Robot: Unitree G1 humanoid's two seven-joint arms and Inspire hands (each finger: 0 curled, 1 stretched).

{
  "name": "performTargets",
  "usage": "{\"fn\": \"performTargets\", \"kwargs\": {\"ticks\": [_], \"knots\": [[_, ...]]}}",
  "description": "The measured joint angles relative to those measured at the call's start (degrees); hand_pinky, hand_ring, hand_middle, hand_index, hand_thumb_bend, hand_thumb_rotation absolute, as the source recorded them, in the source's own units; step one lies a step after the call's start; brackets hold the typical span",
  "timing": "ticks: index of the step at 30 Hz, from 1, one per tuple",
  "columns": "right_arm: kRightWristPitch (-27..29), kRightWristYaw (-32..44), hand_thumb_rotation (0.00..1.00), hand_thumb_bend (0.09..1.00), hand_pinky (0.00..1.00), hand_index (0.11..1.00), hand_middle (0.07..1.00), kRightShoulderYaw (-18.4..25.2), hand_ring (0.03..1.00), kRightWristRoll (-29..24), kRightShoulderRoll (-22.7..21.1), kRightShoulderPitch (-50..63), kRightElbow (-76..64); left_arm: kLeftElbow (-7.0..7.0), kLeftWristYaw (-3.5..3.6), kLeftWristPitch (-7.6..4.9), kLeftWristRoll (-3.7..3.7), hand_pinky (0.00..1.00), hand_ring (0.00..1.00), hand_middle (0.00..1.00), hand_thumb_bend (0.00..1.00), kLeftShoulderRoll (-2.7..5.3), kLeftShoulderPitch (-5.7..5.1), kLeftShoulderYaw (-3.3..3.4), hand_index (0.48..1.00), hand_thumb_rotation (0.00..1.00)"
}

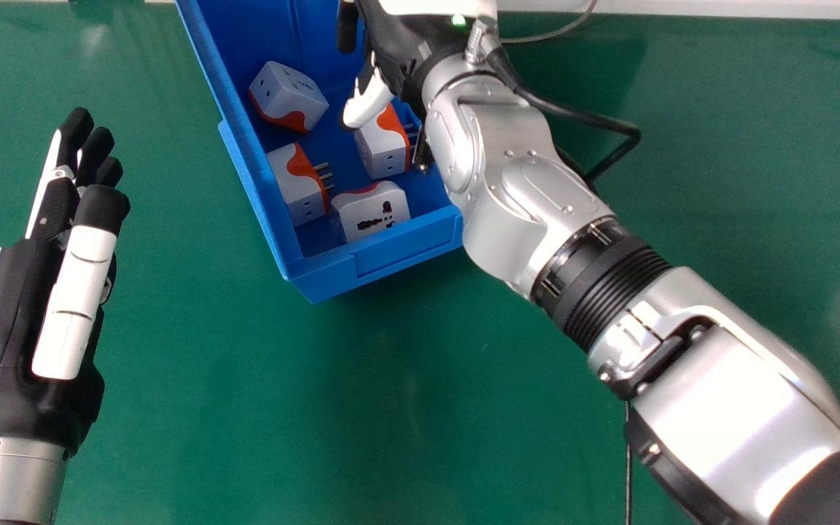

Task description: Pick all objects and put in blue box

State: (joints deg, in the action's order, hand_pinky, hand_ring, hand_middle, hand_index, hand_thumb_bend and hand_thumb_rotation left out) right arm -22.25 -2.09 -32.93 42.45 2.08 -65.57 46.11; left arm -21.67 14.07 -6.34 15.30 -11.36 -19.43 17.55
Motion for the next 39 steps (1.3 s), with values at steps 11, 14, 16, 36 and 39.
{"fn": "performTargets", "kwargs": {"ticks": [11,14,16,36,39], "knots": [[-1.1,7.6,0.06,0.558,0.27,0.761,0.534,-2.3,0.419,4.3,-7.6,7.2,-19.9,0.05,-0.42,-0.21,-1.03,1.0,0.99,0.98,0.76,0.1,0.0,-0.39,0.979,0.97],[-1.1,11.1,0.27,0.652,0.44,0.823,0.687,-3.0,0.598,6.7,-10.8,12.5,-30.0,0.07,-0.34,-0.24,-1.03,1.0,0.99,0.99,0.76,0.09,-0.08,-0.37,0.981,0.98],[-1.3,13.7,0.33,0.675,0.49,0.839,0.727,-3.2,0.646,8.1,-12.9,15.9,-36.4,0.08,-0.22,-0.29,-0.97,1.0,0.99,0.99,0.76,0.09,-0.12,-0.36,0.981,0.98],[4.7,19.0,0.55,0.679,0.69,0.88,0.861,8.5,0.832,6.4,-21.4,59.6,-83.1,-0.28,-0.11,0.18,-1.45,1.0,1.0,0.99,0.75,0.07,-1.71,-0.81,0.984,0.99],[7.9,15.2,0.6,0.616,0.67,0.879,0.865,12.9,0.829,1.9,-20.6,68.2,-86.9,-0.25,-0.05,0.14,-1.78,1.0,1.0,0.99,0.74,0.11,-2.69,-0.89,0.979,0.99]]}}
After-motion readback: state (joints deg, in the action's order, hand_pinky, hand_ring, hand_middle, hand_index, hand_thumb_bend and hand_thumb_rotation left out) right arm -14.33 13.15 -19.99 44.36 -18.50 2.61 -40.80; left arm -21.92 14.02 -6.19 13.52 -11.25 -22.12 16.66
